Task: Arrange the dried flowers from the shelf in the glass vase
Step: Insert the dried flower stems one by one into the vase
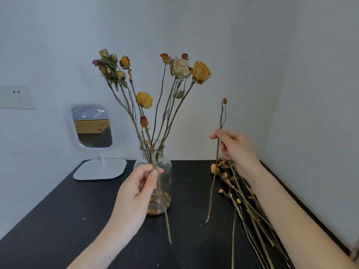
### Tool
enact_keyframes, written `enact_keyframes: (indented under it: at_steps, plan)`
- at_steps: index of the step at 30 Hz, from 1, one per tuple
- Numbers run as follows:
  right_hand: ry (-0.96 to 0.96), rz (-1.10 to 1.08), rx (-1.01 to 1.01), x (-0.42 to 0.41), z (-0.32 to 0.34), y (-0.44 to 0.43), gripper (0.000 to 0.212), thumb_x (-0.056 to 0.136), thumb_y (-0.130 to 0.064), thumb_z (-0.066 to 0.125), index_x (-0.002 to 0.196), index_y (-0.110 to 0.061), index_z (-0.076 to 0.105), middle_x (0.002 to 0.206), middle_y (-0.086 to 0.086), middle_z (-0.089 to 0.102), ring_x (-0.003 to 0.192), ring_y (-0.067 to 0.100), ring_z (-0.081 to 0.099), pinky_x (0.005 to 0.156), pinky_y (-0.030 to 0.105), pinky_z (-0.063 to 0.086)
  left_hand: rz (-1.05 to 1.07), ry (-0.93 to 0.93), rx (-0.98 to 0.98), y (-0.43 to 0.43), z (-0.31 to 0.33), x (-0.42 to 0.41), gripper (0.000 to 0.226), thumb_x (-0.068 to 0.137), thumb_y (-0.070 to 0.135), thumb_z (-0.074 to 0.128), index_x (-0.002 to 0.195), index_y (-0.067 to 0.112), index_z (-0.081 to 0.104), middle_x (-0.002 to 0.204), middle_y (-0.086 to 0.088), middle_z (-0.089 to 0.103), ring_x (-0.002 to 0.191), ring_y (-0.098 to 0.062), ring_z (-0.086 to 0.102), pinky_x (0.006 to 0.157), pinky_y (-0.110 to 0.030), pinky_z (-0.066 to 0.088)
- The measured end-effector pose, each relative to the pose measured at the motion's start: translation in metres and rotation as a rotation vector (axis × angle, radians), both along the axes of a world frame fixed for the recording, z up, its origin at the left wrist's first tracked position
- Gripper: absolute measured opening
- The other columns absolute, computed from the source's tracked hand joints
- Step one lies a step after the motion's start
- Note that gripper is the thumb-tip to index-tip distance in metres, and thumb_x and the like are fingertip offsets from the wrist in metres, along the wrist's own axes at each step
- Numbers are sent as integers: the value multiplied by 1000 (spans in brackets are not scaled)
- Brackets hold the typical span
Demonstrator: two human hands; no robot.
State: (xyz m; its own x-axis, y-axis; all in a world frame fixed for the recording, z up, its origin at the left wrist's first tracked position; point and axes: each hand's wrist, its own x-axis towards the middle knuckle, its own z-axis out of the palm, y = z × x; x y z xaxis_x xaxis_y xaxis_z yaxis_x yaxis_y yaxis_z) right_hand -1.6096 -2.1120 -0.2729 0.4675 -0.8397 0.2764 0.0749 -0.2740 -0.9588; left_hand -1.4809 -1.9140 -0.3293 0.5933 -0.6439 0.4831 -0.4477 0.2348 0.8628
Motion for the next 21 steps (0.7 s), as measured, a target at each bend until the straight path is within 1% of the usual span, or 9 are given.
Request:
enact_keyframes:
  at_steps: [3, 4, 6, 7, 9, 12, 13, 17, 21]
  plan:
    - [25, -1, -20, 9, -1, 7, 24, 94, -30, 51, 89, -15, 69, 55, -2, 44, 36, 2, 32, 36, 13, 27, 99, -27, -118, 17, 20, 20, 24, 94, 24, 44, 84, 37, 61, 59, 16, 53, 46, 0, 41, 42, -9, 31]
    - [31, -5, -18, 12, -2, 9, 24, 94, -30, 51, 90, -14, 69, 56, -1, 44, 36, 2, 32, 36, 13, 27, 139, -43, -151, 20, 28, 26, 25, 95, 25, 43, 82, 39, 59, 61, 15, 53, 47, -1, 41, 43, -12, 31]
    - [43, -3, -18, 17, -4, 12, 24, 94, -30, 51, 92, -14, 69, 58, 0, 45, 39, 4, 33, 35, 14, 28, 200, -65, -221, 25, 43, 36, 26, 96, 24, 42, 79, 38, 57, 67, 17, 55, 52, -1, 43, 50, -17, 33]
    - [46, 3, -21, 19, -4, 13, 24, 94, -30, 51, 91, -14, 68, 58, 0, 45, 40, 5, 33, 35, 14, 28, 221, -75, -253, 25, 52, 39, 28, 97, 23, 42, 77, 38, 56, 68, 17, 56, 53, -2, 43, 52, -17, 32]
    - [46, 11, -25, 22, -5, 16, 23, 94, -30, 51, 89, -15, 68, 59, 0, 45, 42, 6, 34, 35, 13, 28, 262, -99, -310, 26, 68, 43, 28, 97, 23, 42, 77, 38, 54, 70, 17, 57, 50, -1, 42, 49, -14, 32]
    - [42, 7, -38, 25, -3, 18, 23, 94, -29, 51, 88, -15, 68, 58, 1, 46, 42, 6, 34, 35, 13, 29, 303, -149, -394, 28, 93, 48, 20, 98, 24, 42, 87, 35, 54, 66, 17, 56, 47, -1, 41, 43, -11, 32]
    - [40, 9, -42, 26, -3, 18, 23, 94, -29, 51, 87, -16, 68, 58, 1, 46, 42, 6, 35, 35, 13, 29, 313, -169, -418, 28, 101, 50, 19, 98, 25, 42, 88, 35, 54, 65, 16, 56, 48, -1, 41, 44, -13, 33]
    - [19, 34, -44, 27, -3, 19, 22, 93, -28, 52, 85, -16, 68, 59, 2, 46, 41, 5, 35, 36, 13, 29, 367, -229, -460, 27, 125, 54, 19, 97, 28, 41, 86, 40, 52, 68, 15, 55, 59, -1, 48, 60, -23, 37]
    - [13, 34, -44, 27, -5, 17, 22, 93, -28, 52, 85, -16, 69, 59, 2, 46, 39, 3, 35, 36, 13, 29, 369, -226, -446, 18, 129, 57, 17, 97, 27, 42, 88, 35, 53, 71, 12, 55, 59, 0, 47, 62, -24, 37]
